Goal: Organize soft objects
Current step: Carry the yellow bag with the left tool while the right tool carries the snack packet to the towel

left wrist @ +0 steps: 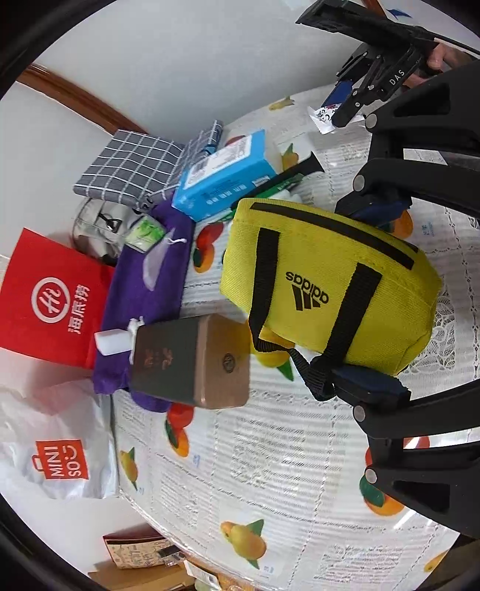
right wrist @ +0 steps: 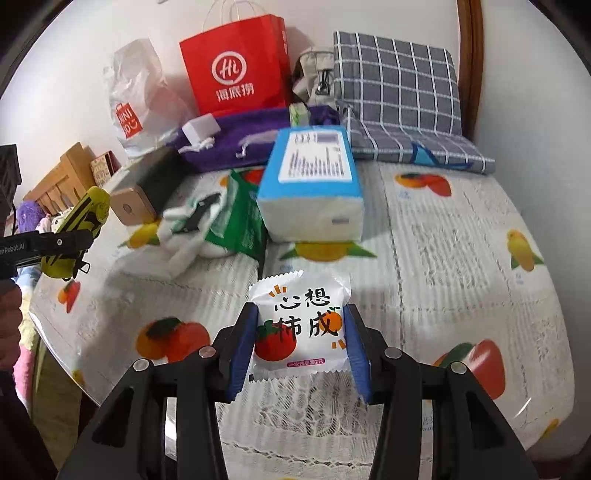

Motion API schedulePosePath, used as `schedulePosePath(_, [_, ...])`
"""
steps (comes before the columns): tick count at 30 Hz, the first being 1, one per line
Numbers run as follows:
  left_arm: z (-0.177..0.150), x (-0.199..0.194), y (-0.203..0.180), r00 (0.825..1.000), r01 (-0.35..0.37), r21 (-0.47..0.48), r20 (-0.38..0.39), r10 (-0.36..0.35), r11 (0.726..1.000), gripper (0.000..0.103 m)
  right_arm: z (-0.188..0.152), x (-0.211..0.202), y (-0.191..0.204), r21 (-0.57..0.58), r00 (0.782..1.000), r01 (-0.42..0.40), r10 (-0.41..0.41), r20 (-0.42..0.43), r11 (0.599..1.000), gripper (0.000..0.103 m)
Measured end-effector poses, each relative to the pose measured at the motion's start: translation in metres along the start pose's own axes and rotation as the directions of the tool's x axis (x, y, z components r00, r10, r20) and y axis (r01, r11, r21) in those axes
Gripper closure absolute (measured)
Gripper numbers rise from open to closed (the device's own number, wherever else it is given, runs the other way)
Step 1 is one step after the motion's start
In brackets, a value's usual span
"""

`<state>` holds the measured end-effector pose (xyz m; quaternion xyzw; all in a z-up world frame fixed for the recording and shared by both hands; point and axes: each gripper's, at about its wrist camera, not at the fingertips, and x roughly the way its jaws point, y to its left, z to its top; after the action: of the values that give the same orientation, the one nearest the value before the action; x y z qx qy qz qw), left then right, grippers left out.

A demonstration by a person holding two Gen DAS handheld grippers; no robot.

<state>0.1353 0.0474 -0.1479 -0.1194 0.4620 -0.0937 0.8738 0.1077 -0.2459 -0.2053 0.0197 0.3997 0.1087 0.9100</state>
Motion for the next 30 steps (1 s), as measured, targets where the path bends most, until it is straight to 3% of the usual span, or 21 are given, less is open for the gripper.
schedulePosePath(16, [0.050, -0.024, 0.000, 0.998, -0.005, -0.013, 0.063, 0.005, 1.000, 0.041, 0.081, -0.021, 0.019, -0.027, 0.995, -0.006, 0.009, 0.100, 1.000, 0.057])
schedulePosePath(30, [0.113, -0.020, -0.004, 0.995, -0.052, 0.014, 0.090, 0.050, 0.999, 0.041, 0.155, 0.000, 0.030, -0.028, 0.990, -0.037, 0.040, 0.136, 0.999, 0.057])
